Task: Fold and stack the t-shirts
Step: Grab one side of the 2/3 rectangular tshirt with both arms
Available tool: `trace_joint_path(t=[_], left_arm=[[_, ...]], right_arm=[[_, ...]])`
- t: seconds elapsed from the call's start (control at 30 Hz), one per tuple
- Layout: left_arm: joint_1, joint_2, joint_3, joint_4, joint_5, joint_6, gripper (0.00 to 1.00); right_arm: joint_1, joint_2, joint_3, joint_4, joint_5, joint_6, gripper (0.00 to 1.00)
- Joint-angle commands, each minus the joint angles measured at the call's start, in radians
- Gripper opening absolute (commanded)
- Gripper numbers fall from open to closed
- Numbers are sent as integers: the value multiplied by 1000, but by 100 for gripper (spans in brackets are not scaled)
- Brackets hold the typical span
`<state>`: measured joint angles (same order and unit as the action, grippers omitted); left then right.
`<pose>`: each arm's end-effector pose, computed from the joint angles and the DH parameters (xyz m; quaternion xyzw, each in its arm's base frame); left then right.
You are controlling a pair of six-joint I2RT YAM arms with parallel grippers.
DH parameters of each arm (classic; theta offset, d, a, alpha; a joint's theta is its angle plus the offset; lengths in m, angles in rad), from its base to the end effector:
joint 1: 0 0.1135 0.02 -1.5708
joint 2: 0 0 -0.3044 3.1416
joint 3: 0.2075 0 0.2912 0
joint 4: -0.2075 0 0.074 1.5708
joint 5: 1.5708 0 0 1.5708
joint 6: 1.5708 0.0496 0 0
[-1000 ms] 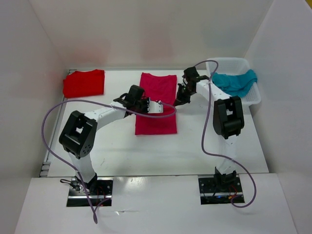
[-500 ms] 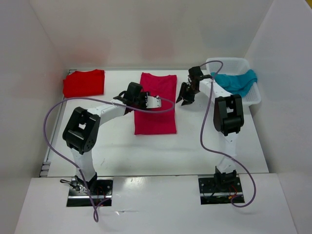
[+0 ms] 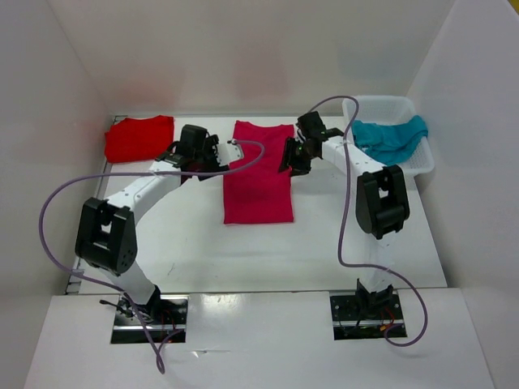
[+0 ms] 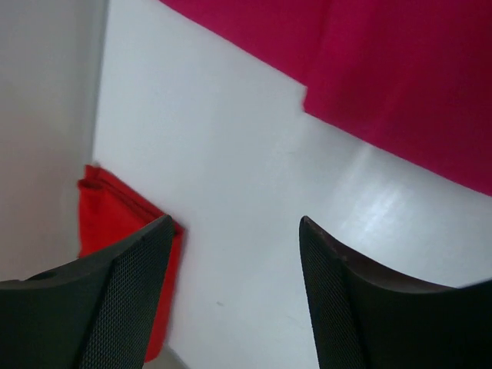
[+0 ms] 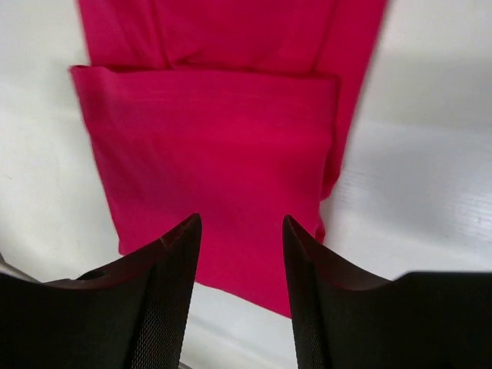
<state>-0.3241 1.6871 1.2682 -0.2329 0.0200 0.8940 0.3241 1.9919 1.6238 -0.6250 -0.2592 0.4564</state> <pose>0.4152 -0.1405 0.2798 0.5164 0.7325 0.1161 0.4281 0.4685 0.1708 0.2426 0.0261 0.9509 0.2220 0.2141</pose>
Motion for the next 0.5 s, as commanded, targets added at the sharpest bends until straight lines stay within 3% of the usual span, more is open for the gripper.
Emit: trace_joint_path(t=[0.0,0.13,0.2,0.3,0.37,0.47], left_arm=[[-10,-47,-47,-157,86,-157,74],[45,-38,0,-229,254,-392,75],[111,-38,69,-317,426,-505,75],[204,-49,114,-475,594,-543,76],[218,-102,71,-537,580,-471,82],[99,-258,-118,-397,275,-368,85]], right_arm=[[-17,-36,-45,51,3,4,53],[-17,40,37,21,37,-44,53],[-17,41,48,10,49,-53,53],[-17,-24,-31,10,70,-74,57],[-17,-88,-96,30,40,-87,61],[-17,-166,-241,50,3,-87,62]])
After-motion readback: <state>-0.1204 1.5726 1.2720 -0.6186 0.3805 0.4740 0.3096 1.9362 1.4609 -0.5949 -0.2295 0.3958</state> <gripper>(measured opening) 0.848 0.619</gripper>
